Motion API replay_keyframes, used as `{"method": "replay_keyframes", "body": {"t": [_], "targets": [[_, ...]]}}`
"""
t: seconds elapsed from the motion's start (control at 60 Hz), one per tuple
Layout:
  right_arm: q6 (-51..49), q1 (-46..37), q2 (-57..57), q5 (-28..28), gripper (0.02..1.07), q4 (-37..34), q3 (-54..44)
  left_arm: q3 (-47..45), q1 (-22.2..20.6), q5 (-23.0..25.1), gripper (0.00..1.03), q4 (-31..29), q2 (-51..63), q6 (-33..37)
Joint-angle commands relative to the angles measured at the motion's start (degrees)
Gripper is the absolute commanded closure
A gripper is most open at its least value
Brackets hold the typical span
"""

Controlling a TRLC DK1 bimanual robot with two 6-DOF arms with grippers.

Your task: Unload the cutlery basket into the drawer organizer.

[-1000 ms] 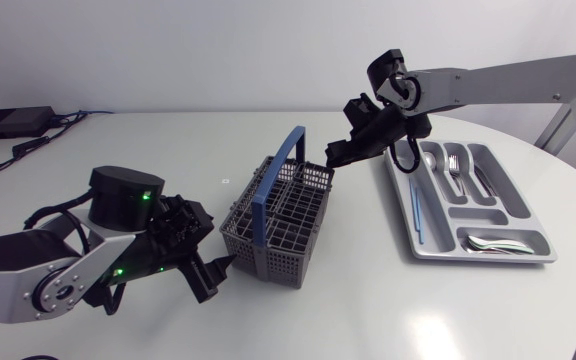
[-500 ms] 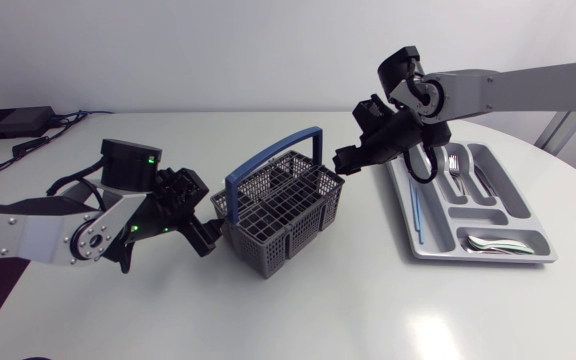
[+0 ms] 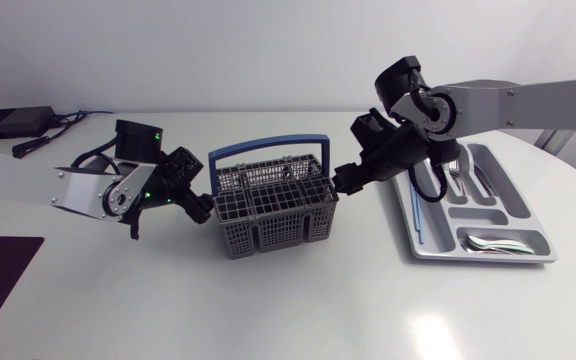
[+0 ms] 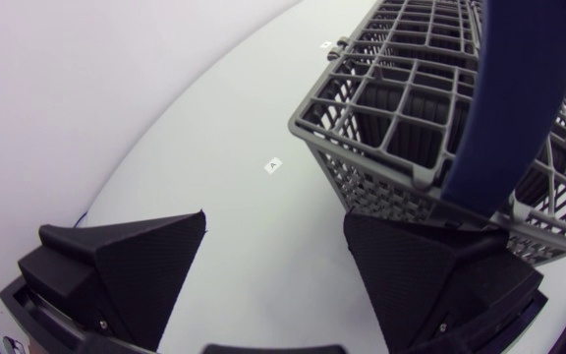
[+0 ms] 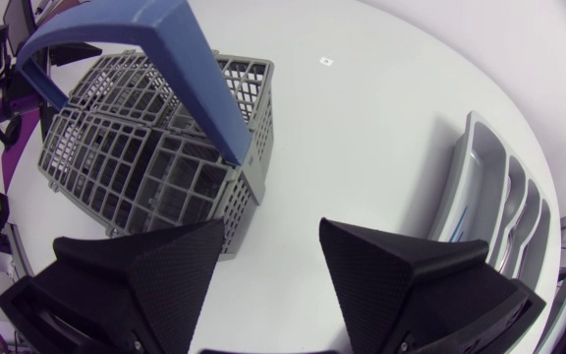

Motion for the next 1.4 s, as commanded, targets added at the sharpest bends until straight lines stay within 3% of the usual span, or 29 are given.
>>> {"method": "replay_keyframes", "body": {"t": [0.0,0.4,1.383], "targets": [[1.69,2.47,0.18,-2.06,0.35,-0.82,-1.39,3.89,-0.26,0.8,0.06,1.6,2.6,-0.47],[3.09,4.05,1.32,0.84,0.35,-0.03,0.19,9.25,0.0,-0.78,0.06,1.16,6.11,-0.64],[4.41,7.04,-1.84,6.64,0.35,1.73,-4.12,7.85,0.62,-2.01,0.06,1.6,4.88,-0.99]]}}
